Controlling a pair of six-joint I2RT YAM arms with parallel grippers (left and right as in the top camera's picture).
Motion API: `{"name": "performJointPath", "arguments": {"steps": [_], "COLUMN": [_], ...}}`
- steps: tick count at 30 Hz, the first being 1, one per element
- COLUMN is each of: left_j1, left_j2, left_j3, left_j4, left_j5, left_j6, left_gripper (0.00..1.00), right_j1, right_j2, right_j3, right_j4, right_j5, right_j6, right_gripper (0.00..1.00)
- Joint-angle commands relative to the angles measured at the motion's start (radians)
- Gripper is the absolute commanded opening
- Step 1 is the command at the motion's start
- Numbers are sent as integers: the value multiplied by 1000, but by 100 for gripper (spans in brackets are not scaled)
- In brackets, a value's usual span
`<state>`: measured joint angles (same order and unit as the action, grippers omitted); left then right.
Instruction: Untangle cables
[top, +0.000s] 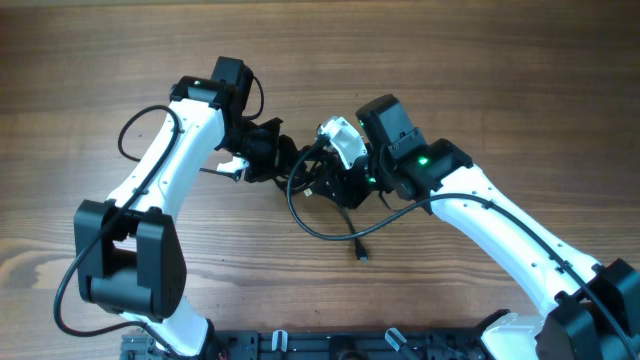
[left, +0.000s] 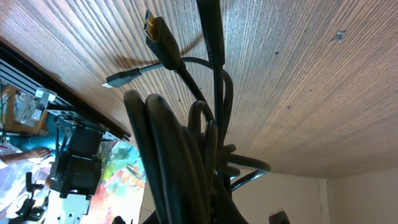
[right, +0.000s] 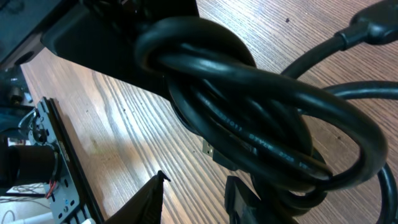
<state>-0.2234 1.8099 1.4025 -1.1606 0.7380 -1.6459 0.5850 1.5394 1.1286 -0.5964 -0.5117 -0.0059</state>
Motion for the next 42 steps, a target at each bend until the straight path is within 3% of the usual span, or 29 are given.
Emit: {"name": "performJointPath", "arguments": {"steps": [1,5,8,21,28,32,36,39,42], "left_j1": [2,7,-5,-29,-30,-30,-29,-26,-26], "left_j2": [6,6,6,6,6,6,6,6,6], "left_j3": [4,4,4,4,4,4,4,4,4], "left_j4": [-6,-6,-10,-25,-26,-29,-21,42,81], "left_j5": [-24,-85,-85,-16,61,89,74,-60,-262], "left_j6": [19,19,19,43,92,95,94,59,-53], "left_gripper": [4,4,4,4,4,4,5,8,5], "right_j1": [1,1,1,4,74,75,75,75,75], "right_j2": [-23,-141,-135,40,126,153,146,92,5], "right_j3": [32,35,34,26,25,25,25,25,25], "right_j4": [-34,-91,-96,-26,70,98,103,60,-17], "right_j5": [-11,118,142,80,116,114,153,126,15], "right_j6": [-16,-12,-20,-20,0,41,130,145,121], "right_gripper": [27,39,45,44,44,31,5,5,4]}}
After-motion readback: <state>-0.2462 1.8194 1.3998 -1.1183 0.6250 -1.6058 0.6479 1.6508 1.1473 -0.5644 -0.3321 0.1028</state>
